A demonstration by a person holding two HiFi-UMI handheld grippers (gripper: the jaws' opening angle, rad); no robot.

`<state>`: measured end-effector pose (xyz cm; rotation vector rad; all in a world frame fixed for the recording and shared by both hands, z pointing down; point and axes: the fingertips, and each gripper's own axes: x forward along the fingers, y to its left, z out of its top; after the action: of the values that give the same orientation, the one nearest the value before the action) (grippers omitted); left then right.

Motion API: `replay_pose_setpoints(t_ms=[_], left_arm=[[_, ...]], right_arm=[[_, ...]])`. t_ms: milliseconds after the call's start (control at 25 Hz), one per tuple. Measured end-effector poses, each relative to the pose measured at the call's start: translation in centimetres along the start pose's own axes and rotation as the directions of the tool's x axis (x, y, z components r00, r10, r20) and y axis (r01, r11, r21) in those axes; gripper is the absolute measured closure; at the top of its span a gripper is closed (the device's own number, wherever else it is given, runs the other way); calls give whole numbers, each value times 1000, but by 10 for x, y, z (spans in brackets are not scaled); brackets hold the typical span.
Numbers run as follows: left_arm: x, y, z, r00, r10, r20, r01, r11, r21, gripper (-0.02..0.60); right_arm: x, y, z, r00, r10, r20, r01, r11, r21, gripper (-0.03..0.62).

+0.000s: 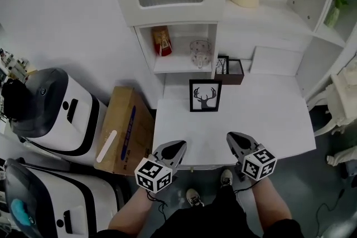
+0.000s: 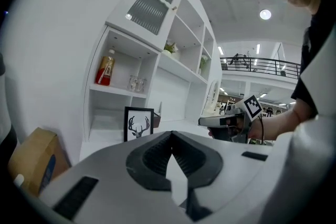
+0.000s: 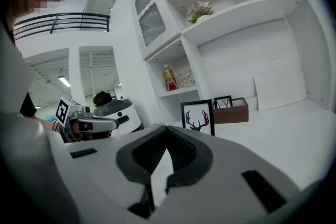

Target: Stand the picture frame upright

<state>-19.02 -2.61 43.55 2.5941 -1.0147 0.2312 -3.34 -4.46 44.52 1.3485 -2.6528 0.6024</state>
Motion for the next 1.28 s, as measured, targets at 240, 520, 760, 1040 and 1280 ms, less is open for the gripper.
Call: replay_pose_setpoints(t_ms=[240,520,760,1040,1280], left_arm=[[-15,-36,-13,1000,-21,3,22,1000,-7,577],[-20,-75,-31,999,-27,-20,27,1000,-5,577],[-19,-118,-43,1000,8,-15,-9,998,-69,577],[-12,-178,-56,999,48,-17,-49,995,-89,577],[-2,-223,-77,998,42,-42,-46,993,-104,577]], right_arm=[[-28,34,-12,1000,5,-11,-6,1000,-17,591],[-54,51,-30,998,52,-27,-52,999,7,591],[-87,57,-38,992,111,-56,-112,993,-28,591],[-141,57,-52,985,156,-69,-159,987,-33,591],[-175,52,-74,978,184,-94,-186,983,-9,591]])
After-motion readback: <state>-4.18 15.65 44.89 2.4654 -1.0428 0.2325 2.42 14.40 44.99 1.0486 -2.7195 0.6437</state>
